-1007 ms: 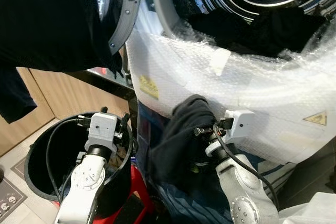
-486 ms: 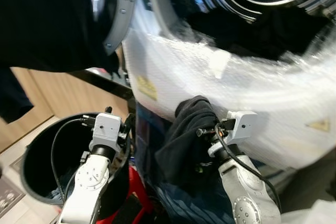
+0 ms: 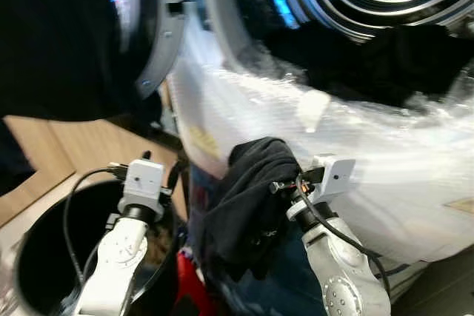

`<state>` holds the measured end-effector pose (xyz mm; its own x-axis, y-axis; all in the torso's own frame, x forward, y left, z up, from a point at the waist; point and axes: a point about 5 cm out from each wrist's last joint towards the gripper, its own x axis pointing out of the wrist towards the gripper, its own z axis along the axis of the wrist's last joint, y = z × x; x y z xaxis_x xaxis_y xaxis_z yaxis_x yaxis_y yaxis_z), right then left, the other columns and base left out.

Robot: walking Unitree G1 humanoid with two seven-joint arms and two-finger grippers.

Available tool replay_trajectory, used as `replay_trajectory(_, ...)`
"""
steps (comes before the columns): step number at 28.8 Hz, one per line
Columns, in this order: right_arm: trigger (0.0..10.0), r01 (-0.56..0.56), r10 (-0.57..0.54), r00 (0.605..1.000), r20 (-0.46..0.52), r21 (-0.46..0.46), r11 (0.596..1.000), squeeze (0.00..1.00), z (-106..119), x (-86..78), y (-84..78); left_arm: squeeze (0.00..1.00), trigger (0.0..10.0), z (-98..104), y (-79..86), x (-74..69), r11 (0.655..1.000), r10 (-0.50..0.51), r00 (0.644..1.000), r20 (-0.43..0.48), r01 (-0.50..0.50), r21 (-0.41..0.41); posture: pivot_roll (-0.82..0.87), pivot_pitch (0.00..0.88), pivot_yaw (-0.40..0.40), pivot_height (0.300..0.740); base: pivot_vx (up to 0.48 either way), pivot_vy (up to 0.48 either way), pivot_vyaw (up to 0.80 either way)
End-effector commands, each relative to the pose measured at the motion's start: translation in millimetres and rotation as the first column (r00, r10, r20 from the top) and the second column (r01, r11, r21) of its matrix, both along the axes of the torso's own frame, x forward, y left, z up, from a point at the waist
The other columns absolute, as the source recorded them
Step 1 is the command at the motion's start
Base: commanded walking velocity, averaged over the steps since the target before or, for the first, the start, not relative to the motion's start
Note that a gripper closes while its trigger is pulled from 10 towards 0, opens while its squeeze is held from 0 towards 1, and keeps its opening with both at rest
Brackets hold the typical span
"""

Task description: Clothes washing

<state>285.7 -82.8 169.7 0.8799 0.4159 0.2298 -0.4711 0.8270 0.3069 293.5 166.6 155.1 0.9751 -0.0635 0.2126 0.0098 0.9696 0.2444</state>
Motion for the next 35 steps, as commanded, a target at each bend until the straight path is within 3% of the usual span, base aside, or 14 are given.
replay_trajectory(1,10.0,0.02,-0.02,1.0,0.016,0.024,1.0,0.0,5,0.2,-4.0,0.0,10.0,0,-6.7,0.0,0.999,-0.019,1.0,0.001,0.019,0.033,-0.01,0.08,0.0,0.74,0.292,0.0,0.0)
replay_trajectory(15,10.0,-0.062,0.062,0.998,0.02,0.007,0.998,0.0,3,-6.6,1.2,0.0,10.0,1,-12.1,-0.8,0.999,-0.041,0.999,0.017,0.041,0.024,-0.02,0.086,-0.002,0.74,0.138,0.0,0.0)
replay_trajectory(19,10.0,-0.267,0.269,0.962,0.043,-0.046,0.963,0.0,1,-22.9,7.6,0.0,10.0,0,-11.6,-1.4,0.999,-0.038,0.999,0.011,0.038,0.021,-0.02,0.084,-0.003,0.74,0.0,0.0,0.0)
replay_trajectory(20,10.0,-0.267,0.269,0.962,0.043,-0.046,0.963,0.0,1,-22.9,7.6,0.0,10.0,0,-11.6,-1.4,0.999,-0.038,0.999,0.011,0.038,0.021,-0.02,0.084,-0.003,0.74,0.0,0.0,0.0)
replay_trajectory(21,10.0,-0.365,0.369,0.928,0.047,-0.085,0.927,0.0,0,-33.6,7.1,0.0,10.0,0,-11.3,-1.4,0.999,-0.037,0.999,0.01,0.037,0.021,-0.02,0.085,-0.003,0.74,0.0,0.0,0.0)
replay_trajectory(22,10.0,-0.365,0.369,0.928,0.047,-0.085,0.927,0.0,0,-33.6,7.1,0.0,10.0,0,-11.3,-1.4,0.999,-0.037,0.999,0.01,0.037,0.021,-0.02,0.085,-0.003,0.74,0.0,0.0,0.0)
replay_trajectory(23,10.0,-0.466,0.476,0.878,0.042,-0.145,0.873,0.0,-4,-46.6,4.9,0.0,10.0,0,-10.8,-1.3,0.999,-0.036,0.999,0.008,0.036,0.023,-0.02,0.086,-0.003,0.74,0.0,0.0,0.0)
replay_trajectory(25,10.0,-0.536,0.546,0.837,0.035,-0.148,0.831,0.0,-4,-55.9,1.5,0.0,10.0,-1,-10.4,-1.1,0.999,-0.034,0.999,0.006,0.034,0.022,-0.02,0.085,-0.003,0.74,0.0,0.0,0.0)
replay_trajectory(26,10.0,-0.595,0.605,0.794,0.063,-0.121,0.794,0.0,4,-64.1,-0.7,0.0,10.0,-1,-10.3,-0.8,0.999,-0.033,0.999,0.005,0.033,0.021,-0.02,0.086,-0.002,0.74,0.0,0.0,0.0)
replay_trajectory(27,10.0,-0.595,0.605,0.794,0.063,-0.121,0.794,0.0,4,-64.1,-0.7,0.0,10.0,-1,-10.3,-0.8,0.999,-0.033,0.999,0.005,0.033,0.021,-0.02,0.086,-0.002,0.74,0.0,0.0,0.0)
replay_trajectory(28,10.0,-0.656,0.658,0.736,0.157,-0.075,0.751,0.0,25,-73.4,-2.9,0.0,10.0,-1,-10.1,-0.5,0.999,-0.033,0.999,0.004,0.033,0.02,-0.02,0.085,0.0,0.74,0.0,0.0,0.0)
replay_trajectory(29,10.0,-0.679,0.673,0.707,0.217,-0.055,0.732,0.0,38,-77.4,-4.1,0.0,10.0,-1,-10.0,-0.4,0.999,-0.032,0.999,0.004,0.032,0.02,-0.02,0.085,0.001,0.74,0.0,0.0,0.0)
replay_trajectory(32,10.0,-0.712,0.68,0.651,0.338,-0.038,0.701,0.0,65,-83.1,-7.6,0.0,10.0,-1,-10.0,0.0,0.999,-0.034,0.999,0.004,0.033,0.02,-0.02,0.086,0.004,0.74,0.0,0.0,0.0)
replay_trajectory(35,10.0,-0.702,0.583,0.624,0.521,0.045,0.711,0.0,117,-70.9,-15.0,0.0,10.0,-4,-11.8,1.1,0.999,-0.044,0.999,-0.01,0.045,0.029,-0.03,0.08,0.011,0.74,0.0,0.0,0.0)
